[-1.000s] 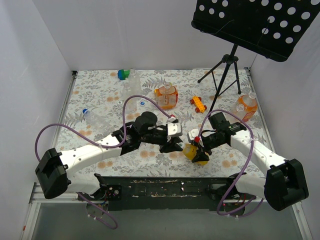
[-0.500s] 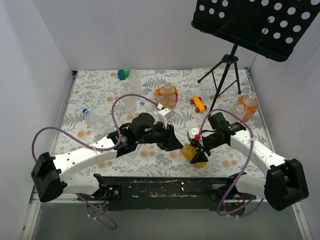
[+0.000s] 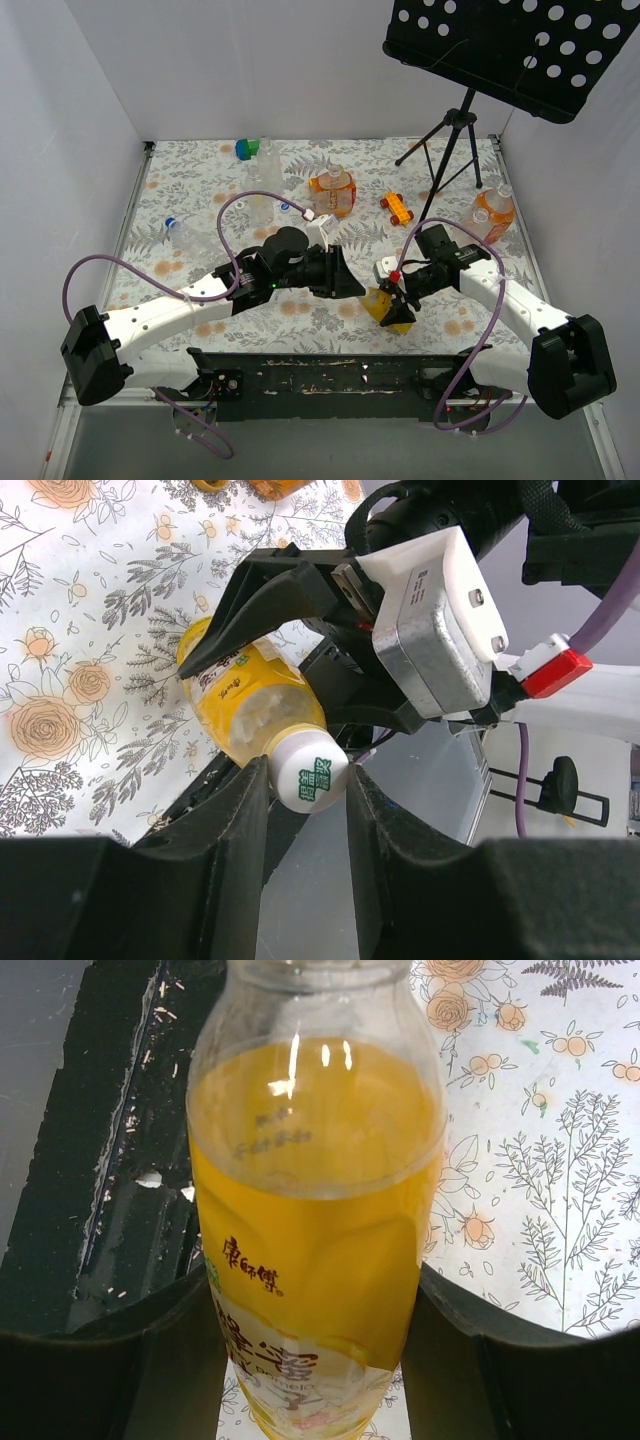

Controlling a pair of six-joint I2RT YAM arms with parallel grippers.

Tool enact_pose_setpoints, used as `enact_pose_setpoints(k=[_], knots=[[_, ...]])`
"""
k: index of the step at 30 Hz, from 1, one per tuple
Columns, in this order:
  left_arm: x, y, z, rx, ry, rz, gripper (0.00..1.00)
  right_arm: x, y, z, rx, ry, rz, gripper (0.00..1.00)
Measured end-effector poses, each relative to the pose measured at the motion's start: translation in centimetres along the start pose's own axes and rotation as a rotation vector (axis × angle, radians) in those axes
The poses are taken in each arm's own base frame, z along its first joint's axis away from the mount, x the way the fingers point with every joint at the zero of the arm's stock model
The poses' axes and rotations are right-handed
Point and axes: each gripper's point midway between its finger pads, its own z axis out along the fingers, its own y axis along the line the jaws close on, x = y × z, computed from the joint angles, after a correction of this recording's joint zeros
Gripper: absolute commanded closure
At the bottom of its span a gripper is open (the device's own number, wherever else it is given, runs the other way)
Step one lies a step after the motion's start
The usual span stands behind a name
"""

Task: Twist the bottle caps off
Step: Unscrew the bottle cap from the plastic bottle.

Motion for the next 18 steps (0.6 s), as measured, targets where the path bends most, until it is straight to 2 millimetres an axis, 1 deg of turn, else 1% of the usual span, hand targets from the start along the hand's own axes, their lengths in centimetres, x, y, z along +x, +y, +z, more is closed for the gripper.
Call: enact_pose_setpoints(k=[1, 3, 6, 9, 14, 17, 18], knots=[[0.0, 0.0, 0.0, 0.000, 0.000, -0.001, 0.74, 0.0, 0.0, 0.0, 0.001, 0.001, -0.001, 0.88], [0.0, 0.0, 0.0, -0.001, 0.001, -0.001, 0.60, 0.0, 0.0, 0.0, 0.001, 0.002, -0.004, 0.88], [0.0, 0.0, 0.0, 0.001, -0.001, 0.003, 0.46, 0.2, -0.1, -0.1, 0.005, 0.012, -0.012, 0.88], [-0.5, -0.6, -0.6, 0.020, -0.022, 0.015, 0.35, 0.8, -0.3, -0.2, 0.013, 0.040, -0.016, 0.88], [-1.2, -1.7, -1.6, 0.047, -0.049, 0.050, 0.12, 1.1, -0.4, -0.3, 0.020, 0.060, -0.020, 0.88], [-1.3, -1.8, -2.1, 0.045, -0.052, 0.079, 0.03, 1.1, -0.4, -0.3, 0.019, 0.060, -0.020, 0.88], [-1.3, -1.8, -2.3, 0.044, -0.052, 0.093, 0.02, 1.1, -0.4, -0.3, 0.019, 0.061, -0.020, 0.88]])
